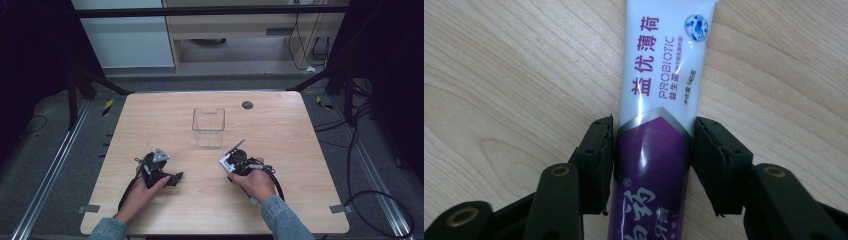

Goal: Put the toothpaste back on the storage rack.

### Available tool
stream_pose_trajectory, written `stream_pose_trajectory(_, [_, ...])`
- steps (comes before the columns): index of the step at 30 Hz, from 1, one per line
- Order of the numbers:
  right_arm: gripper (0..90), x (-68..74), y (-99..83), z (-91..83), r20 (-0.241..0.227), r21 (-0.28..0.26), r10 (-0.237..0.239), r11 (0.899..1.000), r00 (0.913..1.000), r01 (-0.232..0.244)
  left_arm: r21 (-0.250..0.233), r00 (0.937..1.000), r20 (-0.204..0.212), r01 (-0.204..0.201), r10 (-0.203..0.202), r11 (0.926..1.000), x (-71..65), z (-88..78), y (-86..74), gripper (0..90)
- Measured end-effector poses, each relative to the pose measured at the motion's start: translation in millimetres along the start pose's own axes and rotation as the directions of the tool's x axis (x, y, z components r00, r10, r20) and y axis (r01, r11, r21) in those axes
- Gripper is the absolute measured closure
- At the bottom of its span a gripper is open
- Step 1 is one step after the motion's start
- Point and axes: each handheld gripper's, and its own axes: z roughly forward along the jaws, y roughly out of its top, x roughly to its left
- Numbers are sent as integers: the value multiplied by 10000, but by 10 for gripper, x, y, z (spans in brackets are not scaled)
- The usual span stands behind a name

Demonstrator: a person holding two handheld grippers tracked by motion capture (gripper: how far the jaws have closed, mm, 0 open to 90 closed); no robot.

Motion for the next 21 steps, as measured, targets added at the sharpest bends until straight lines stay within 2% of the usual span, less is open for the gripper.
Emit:
stream_pose_trajectory(6, [544, -6, 5, 0, -64, 36, 36, 10000, 10000, -36, -2, 10000, 0, 0, 0, 10000, 0, 0, 0, 0])
stream_pose_trajectory(10, [569, -5, 8, -4, -188, 34, -188, 9998, 9996, 188, 0, 10000, 1, -1, 1, 10000, 0, 0, 0, 0])
stream_pose_trajectory(15, [623, -21, 14, -9, -238, 89, -214, 9997, 9995, 216, -2, 10000, 4, 0, 0, 10000, 0, 1, 0, 0])
stream_pose_trajectory(16, [648, -35, 10, -14, -368, 71, -82, 9999, 9993, 85, -2, 10000, 5, 0, 0, 10000, 0, 1, 1, 0])
stream_pose_trajectory(21, [706, -38, 6, -27, -326, 13, -216, 9998, 9992, 216, -1, 10000, 6, 2, -2, 10000, 0, 1, 1, 0])
